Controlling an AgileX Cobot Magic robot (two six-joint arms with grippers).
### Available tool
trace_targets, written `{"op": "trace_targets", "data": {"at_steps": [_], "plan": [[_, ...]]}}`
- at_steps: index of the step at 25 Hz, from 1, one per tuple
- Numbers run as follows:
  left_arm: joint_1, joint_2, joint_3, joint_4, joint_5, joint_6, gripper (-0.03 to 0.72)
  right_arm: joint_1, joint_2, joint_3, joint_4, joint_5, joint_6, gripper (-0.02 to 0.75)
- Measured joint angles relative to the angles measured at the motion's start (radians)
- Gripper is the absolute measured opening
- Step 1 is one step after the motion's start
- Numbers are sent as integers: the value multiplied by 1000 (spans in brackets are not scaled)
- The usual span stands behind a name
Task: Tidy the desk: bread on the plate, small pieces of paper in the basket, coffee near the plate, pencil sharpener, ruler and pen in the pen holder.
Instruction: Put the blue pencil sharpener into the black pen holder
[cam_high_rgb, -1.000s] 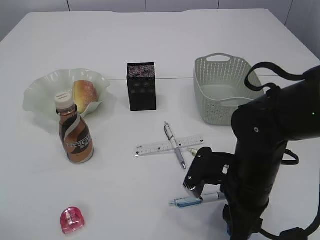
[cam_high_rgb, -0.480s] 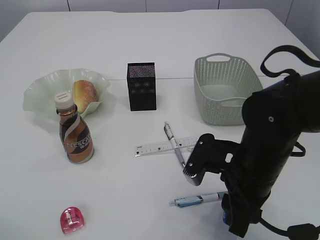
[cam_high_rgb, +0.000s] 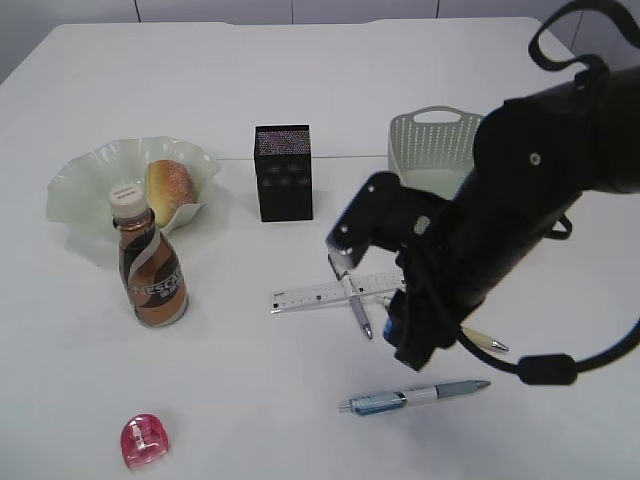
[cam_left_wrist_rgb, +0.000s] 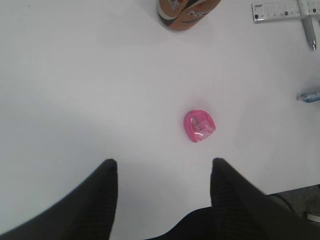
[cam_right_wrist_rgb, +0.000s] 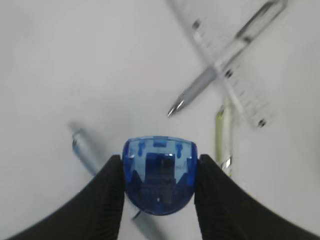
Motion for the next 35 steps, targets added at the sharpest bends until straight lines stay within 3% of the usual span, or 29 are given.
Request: {"op": "trace_targets", "data": {"at_steps": [13, 26, 35], "plan": [[0, 0, 0, 28, 19, 0, 433, -74, 33, -163, 90, -416, 19, 312], [0, 0, 0, 29, 19, 0, 433, -78, 263, -448, 147, -500, 19, 312], [0, 4, 0, 29, 19, 0, 433, -78, 361, -507, 209, -617, 19, 312]]}}
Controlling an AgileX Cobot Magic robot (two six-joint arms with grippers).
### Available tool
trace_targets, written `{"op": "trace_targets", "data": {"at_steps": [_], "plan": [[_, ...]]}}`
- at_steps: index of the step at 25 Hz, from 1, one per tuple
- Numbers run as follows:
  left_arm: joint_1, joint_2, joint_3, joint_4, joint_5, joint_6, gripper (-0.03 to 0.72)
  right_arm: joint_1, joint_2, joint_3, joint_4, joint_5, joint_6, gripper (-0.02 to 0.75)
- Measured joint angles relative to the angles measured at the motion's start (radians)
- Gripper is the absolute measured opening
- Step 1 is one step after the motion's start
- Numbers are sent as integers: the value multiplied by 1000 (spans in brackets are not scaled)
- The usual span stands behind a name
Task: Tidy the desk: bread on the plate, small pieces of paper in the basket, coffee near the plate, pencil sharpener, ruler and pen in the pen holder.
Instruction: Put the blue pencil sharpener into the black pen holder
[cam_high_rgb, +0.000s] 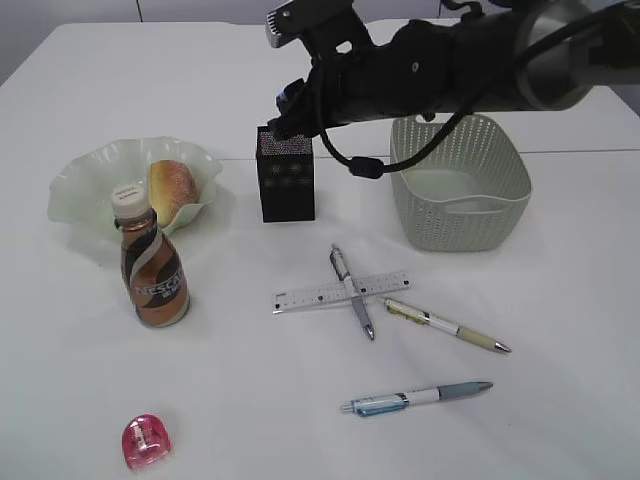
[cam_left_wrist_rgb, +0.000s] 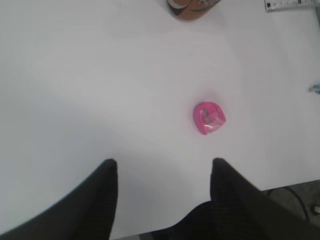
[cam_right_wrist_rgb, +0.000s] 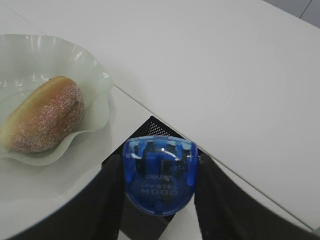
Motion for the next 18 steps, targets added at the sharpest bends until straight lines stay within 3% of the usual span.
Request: {"op": "trace_targets", "data": {"at_steps": [7, 18], "plan": [[0, 14, 0, 0, 0, 0, 433, 0, 47, -4, 7, -136, 26, 312], [0, 19, 0, 0, 6, 0, 433, -2, 122, -73, 9, -162, 79, 312]]}}
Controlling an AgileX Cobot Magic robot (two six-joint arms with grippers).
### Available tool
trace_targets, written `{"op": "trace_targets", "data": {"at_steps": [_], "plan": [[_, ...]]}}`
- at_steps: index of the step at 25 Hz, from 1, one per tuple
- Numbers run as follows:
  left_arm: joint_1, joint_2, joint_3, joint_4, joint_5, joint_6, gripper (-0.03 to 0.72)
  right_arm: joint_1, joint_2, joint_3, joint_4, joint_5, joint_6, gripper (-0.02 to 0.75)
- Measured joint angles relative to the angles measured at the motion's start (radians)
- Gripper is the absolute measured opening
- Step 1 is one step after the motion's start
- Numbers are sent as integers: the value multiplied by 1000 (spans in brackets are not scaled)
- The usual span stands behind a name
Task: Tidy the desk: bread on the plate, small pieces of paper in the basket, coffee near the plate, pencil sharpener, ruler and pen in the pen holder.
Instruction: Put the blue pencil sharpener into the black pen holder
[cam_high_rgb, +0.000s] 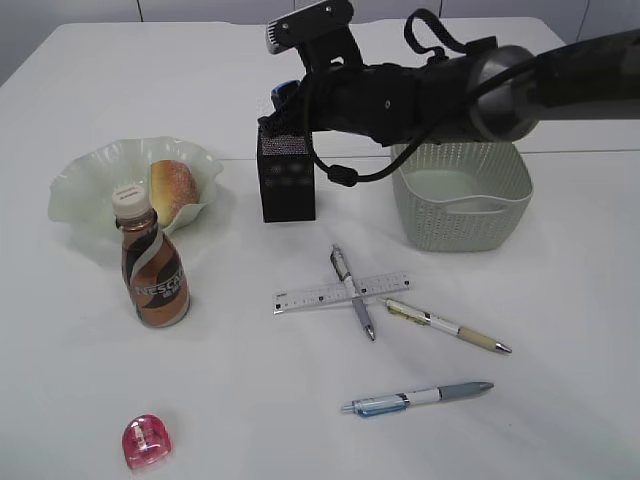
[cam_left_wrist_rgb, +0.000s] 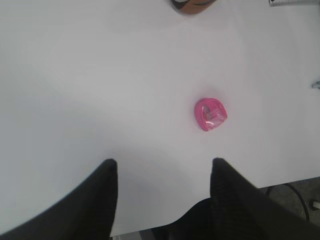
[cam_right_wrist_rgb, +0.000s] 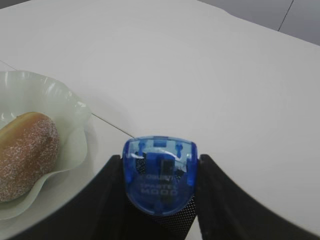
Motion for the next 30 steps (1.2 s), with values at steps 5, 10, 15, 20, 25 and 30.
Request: {"op": "trace_targets", "data": {"at_steps": [5, 10, 15, 20, 25, 30], "plan": [[0, 0, 0, 0, 1, 0, 433, 0, 4, 0, 0, 0, 13, 330], [0, 0, 0, 0, 1, 0, 433, 0, 4, 0, 0, 0, 26, 333], [0, 0, 0, 0, 7, 0, 433, 0, 4, 0, 0, 0, 31, 365], [0, 0, 0, 0, 21, 0, 433, 0, 4, 0, 0, 0, 31, 412], [0, 0, 0, 2, 27, 0, 433, 0, 4, 0, 0, 16, 37, 417], [0, 0, 0, 2, 29, 0, 433, 0, -43, 0, 14, 215, 40, 417]]}}
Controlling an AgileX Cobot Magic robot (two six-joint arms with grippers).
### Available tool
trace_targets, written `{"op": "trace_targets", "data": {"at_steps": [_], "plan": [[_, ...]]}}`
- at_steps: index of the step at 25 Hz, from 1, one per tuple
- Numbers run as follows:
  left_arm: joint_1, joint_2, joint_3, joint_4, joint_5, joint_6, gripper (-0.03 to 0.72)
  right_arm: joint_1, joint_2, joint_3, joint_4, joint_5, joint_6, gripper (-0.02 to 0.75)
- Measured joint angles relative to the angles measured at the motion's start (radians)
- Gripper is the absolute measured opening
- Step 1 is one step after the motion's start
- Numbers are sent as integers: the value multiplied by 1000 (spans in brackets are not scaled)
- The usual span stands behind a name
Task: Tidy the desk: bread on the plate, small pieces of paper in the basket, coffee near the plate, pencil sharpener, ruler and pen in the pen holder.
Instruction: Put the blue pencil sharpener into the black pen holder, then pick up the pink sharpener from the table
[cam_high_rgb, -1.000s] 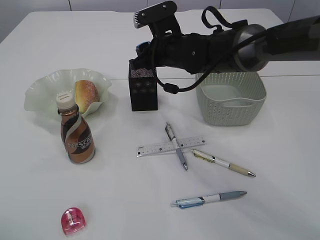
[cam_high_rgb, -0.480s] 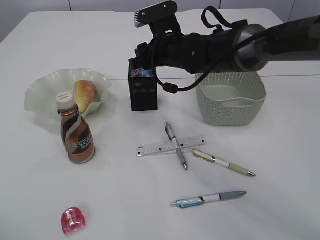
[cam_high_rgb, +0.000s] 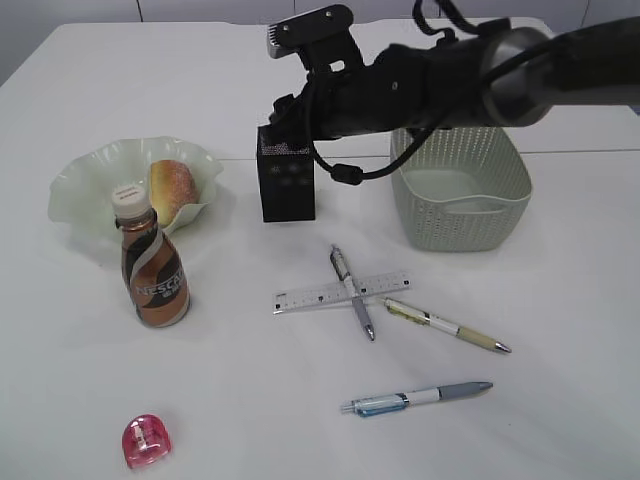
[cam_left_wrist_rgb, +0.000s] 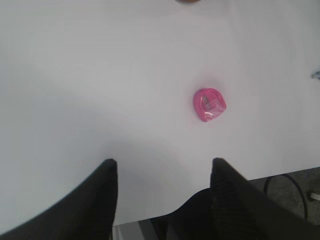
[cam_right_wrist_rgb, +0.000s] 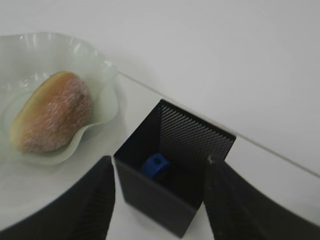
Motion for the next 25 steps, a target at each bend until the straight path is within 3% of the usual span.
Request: {"op": "trace_targets", "data": {"at_steps": [11, 20, 25], "plan": [[0, 0, 0, 0, 2, 0, 433, 24, -209, -2, 104, 568, 53, 417], [0, 0, 0, 0, 0, 0, 433, 147, -245, -6, -91, 868, 361, 417], [0, 0, 0, 0, -21, 0, 433, 233, -245, -6, -168, 952, 537, 417]]}}
